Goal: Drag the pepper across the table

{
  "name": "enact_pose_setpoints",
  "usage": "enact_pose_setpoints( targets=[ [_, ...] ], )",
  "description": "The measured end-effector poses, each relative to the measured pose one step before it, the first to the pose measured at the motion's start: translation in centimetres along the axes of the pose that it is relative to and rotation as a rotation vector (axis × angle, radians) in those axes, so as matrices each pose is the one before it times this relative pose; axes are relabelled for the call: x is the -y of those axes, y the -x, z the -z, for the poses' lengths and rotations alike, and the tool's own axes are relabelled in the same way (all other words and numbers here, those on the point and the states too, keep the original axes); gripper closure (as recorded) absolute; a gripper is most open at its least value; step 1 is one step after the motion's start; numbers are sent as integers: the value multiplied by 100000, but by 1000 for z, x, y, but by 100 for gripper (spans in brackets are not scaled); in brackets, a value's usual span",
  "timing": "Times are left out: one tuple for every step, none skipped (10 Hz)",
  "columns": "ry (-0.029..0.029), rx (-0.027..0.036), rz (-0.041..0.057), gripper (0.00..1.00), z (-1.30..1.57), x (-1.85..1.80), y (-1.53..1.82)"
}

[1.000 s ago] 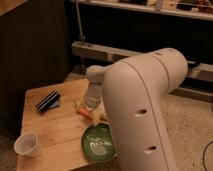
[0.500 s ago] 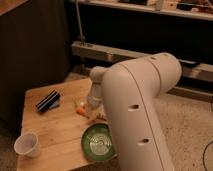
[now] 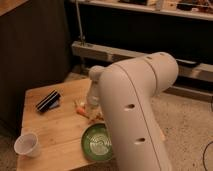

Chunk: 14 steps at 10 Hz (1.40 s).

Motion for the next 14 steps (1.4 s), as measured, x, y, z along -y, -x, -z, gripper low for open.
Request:
enact_pose_setpoints(
  targets=[
    [361, -444, -412, 36, -123, 77, -43],
    [584, -597, -645, 33, -334, 140, -50],
    [257, -564, -617, 33, -249, 136, -132],
    [89, -612, -745, 33, -201, 188, -149],
    [73, -551, -1139, 33, -204, 233, -326],
    [-184, -422, -1047, 33, -17, 302, -323],
    [-99, -251, -462, 33, 19, 198, -151],
    [-278, -504, -836, 33, 74, 327, -242],
    [-360, -416, -726, 33, 106, 291, -267],
    [-268, -348, -812, 33, 0, 271, -328],
    [-311, -265, -607, 33, 37, 215, -220],
    [-342, -357, -724, 33, 1, 226, -230],
    [-319, -329, -797, 33, -10, 205, -277],
    [-329, -272, -661, 33, 31, 157, -273]
  ],
)
